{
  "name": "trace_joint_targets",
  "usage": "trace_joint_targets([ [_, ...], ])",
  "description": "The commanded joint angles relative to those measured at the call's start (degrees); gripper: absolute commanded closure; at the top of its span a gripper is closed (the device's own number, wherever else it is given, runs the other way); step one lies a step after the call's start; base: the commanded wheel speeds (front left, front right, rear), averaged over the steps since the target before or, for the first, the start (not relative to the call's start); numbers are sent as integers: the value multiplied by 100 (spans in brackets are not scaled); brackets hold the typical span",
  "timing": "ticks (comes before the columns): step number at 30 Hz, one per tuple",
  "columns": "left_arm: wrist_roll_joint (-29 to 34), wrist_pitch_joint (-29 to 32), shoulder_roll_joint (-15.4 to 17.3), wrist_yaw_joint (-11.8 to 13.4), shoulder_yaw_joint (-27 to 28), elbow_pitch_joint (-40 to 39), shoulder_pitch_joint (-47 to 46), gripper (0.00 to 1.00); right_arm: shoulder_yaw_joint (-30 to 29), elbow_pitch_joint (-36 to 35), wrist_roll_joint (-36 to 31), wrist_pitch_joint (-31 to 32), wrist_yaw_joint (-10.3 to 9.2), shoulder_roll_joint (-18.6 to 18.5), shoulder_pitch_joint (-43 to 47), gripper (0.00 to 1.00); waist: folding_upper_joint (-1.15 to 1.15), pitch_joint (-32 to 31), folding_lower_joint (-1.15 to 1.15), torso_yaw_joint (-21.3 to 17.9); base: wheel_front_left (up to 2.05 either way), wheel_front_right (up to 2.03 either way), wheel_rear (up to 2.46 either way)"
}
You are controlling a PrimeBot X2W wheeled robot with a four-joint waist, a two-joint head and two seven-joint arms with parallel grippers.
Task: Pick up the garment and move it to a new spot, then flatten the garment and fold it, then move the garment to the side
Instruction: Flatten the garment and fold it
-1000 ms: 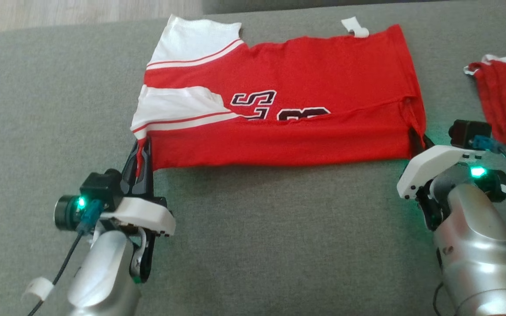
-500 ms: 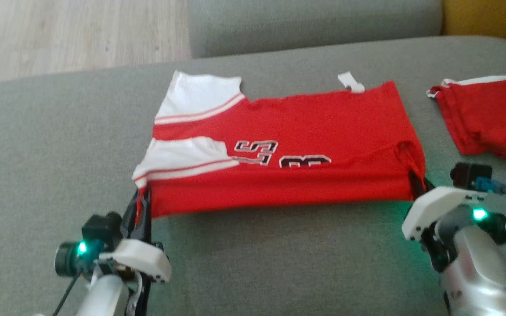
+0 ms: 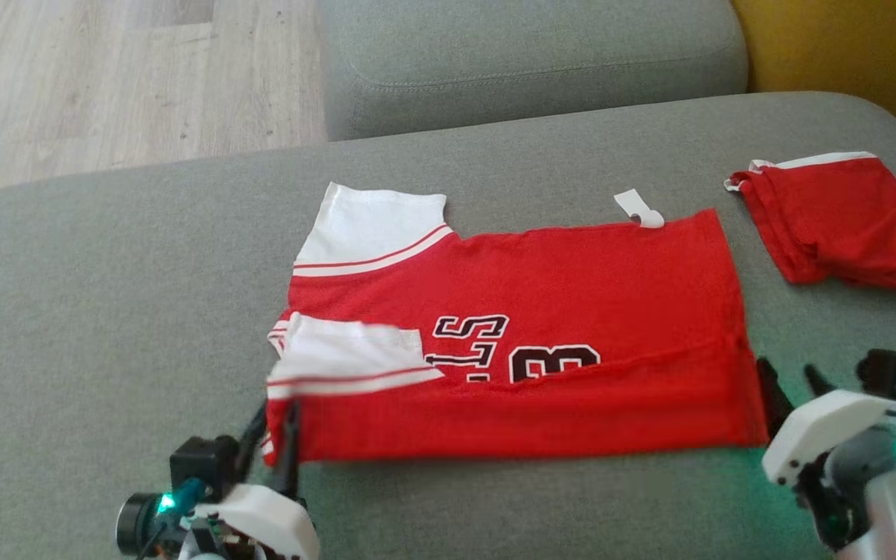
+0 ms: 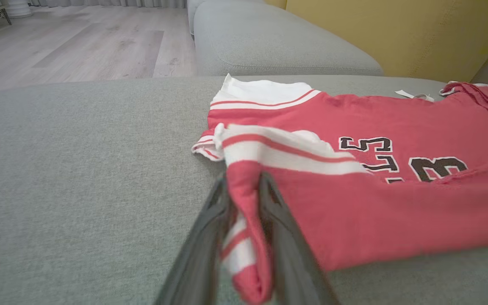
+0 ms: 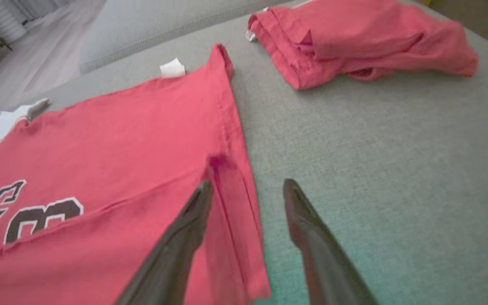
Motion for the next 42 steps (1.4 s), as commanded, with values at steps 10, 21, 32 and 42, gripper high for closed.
trace_joint_targets([
  [10,-11,-444,157,207,371,-303,-446,0,-239,-1337,-264,-845,-5,201,-258,0,0,257,1,-65,0,0,0],
  [21,180,-249,622,-113,417,-543,-1976,0,-134,-1792,-372,-1103,-5,232,-942,0,0,1200,1,-116,0,0,0],
  [32,-185,1466,1488,-1047,-399,857,-4724,0,448,-1678,-370,-1172,-5,110,-2087,0,0,2300,1,-557,0,0,0],
  [42,-1031,2174,2017,-1054,-1324,1718,-5666,0,656,-1453,-275,-1381,-5,54,-2656,0,0,2720,1,-999,0,0,0],
])
